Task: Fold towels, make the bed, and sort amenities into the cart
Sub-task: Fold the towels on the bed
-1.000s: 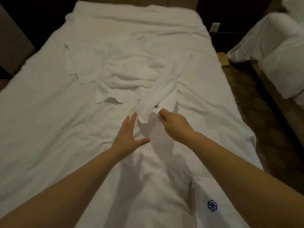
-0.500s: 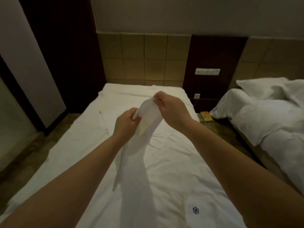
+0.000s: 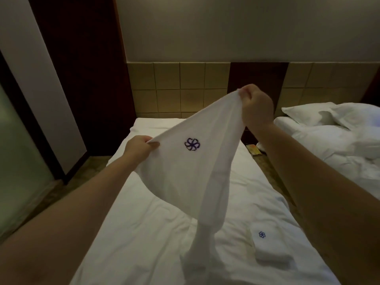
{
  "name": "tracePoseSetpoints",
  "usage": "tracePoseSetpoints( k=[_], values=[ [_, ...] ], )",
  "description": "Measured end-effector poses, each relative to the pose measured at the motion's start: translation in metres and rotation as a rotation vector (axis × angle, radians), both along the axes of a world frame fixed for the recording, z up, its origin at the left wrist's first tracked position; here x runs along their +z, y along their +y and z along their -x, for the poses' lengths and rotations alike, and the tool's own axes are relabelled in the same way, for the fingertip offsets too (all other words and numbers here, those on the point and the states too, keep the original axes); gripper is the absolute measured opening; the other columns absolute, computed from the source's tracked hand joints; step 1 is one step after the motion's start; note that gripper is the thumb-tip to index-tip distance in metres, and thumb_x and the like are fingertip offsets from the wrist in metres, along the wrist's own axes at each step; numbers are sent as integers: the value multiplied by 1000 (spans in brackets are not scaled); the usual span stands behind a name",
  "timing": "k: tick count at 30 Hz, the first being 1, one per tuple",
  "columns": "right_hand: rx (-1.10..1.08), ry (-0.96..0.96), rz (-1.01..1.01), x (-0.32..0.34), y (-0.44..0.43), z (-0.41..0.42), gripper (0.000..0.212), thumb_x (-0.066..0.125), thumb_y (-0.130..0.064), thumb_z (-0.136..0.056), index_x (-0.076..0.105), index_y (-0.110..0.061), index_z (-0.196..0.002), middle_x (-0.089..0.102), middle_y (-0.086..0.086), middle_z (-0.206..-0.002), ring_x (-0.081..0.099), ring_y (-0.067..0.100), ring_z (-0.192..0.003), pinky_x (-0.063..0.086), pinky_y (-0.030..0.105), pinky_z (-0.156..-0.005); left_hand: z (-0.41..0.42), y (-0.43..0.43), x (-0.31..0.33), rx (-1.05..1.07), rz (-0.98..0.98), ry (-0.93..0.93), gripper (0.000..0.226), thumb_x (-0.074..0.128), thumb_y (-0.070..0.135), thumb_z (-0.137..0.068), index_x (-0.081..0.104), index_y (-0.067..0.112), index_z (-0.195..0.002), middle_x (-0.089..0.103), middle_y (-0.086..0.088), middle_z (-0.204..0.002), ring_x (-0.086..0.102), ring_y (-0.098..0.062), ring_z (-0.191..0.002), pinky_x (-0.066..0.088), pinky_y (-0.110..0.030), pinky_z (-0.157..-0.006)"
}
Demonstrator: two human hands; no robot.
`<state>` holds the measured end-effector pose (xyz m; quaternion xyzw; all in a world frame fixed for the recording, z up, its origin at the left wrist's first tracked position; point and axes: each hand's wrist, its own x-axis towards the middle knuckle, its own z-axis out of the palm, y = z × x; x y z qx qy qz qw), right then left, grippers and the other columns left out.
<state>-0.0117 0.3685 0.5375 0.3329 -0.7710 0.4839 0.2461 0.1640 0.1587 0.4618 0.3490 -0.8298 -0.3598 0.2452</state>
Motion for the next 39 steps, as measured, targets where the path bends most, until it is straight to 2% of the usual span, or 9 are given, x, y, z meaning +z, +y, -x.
tracePoseSetpoints(
  k=[5,9,14,17,21,25,31,35,39],
  values=[
    [-183,123,-459,-4,25,-17,28,41,-30,-100,59,-20,-120,60,8,-118,53,24,-102,44,39,-90,-7,34,23,-164,41,-17,26,58,29,-93,66,15,-73,59,0,-71,56,-22,-78,42,-31,-72],
    [407,36,-696,-17,10,-81,61,63,-44,-87,41,-25,-141,57,-6,-122,51,15,-112,41,32,-94,0,85,49,-310,193,-55,26,62,34,-90,64,18,-69,56,2,-66,52,-14,-69,38,-26,-63],
    [527,-202,-500,-25,12,-90,23,56,-29,-95,64,-11,-106,61,-1,-92,55,16,-86,39,27,-75,-17,103,57,-226,58,82,18,69,30,-84,59,18,-94,63,0,-88,58,-16,-82,48,-32,-78],
    [428,-211,-303,-15,25,-81,31,45,-30,-100,63,-8,-90,58,3,-80,53,17,-75,44,37,-73,-38,106,38,-204,-205,190,38,71,35,-82,52,18,-110,61,-4,-105,60,-19,-93,51,-34,-82],
    [386,-200,-209,5,29,-86,27,41,-28,-101,58,-12,-87,49,-3,-71,44,9,-65,38,23,-62,-50,136,11,-302,-492,222,34,60,35,-91,51,19,-120,62,-1,-114,62,-20,-101,51,-33,-83],
    [358,-169,-196,15,39,-87,21,41,-23,-101,59,-12,-102,52,-5,-78,48,8,-71,36,19,-60,-49,155,7,-204,-485,389,16,47,28,-99,60,19,-102,64,-8,-107,62,-23,-95,54,-39,-85],
    [579,-254,-536,5,56,-103,38,56,-33,-94,52,-17,-128,56,-3,-107,56,15,-97,48,27,-82,-39,153,27,-240,-248,414,21,43,27,-100,63,21,-101,64,-2,-101,60,-24,-103,47,-39,-93],
    [579,-475,-57,2,54,-103,20,47,-29,-100,60,-15,-105,57,-3,-90,56,13,-87,47,20,-72,-37,161,34,-383,-249,452,22,48,28,-97,62,23,-80,57,6,-80,52,-11,-76,43,-29,-74],
    [405,-485,130,10,51,-86,19,44,-32,-101,55,-17,-98,52,-4,-81,52,9,-76,44,19,-65,-47,138,11,-485,-322,197,9,56,36,-92,61,29,-96,65,2,-101,65,-17,-93,55,-29,-78]
  ],
)
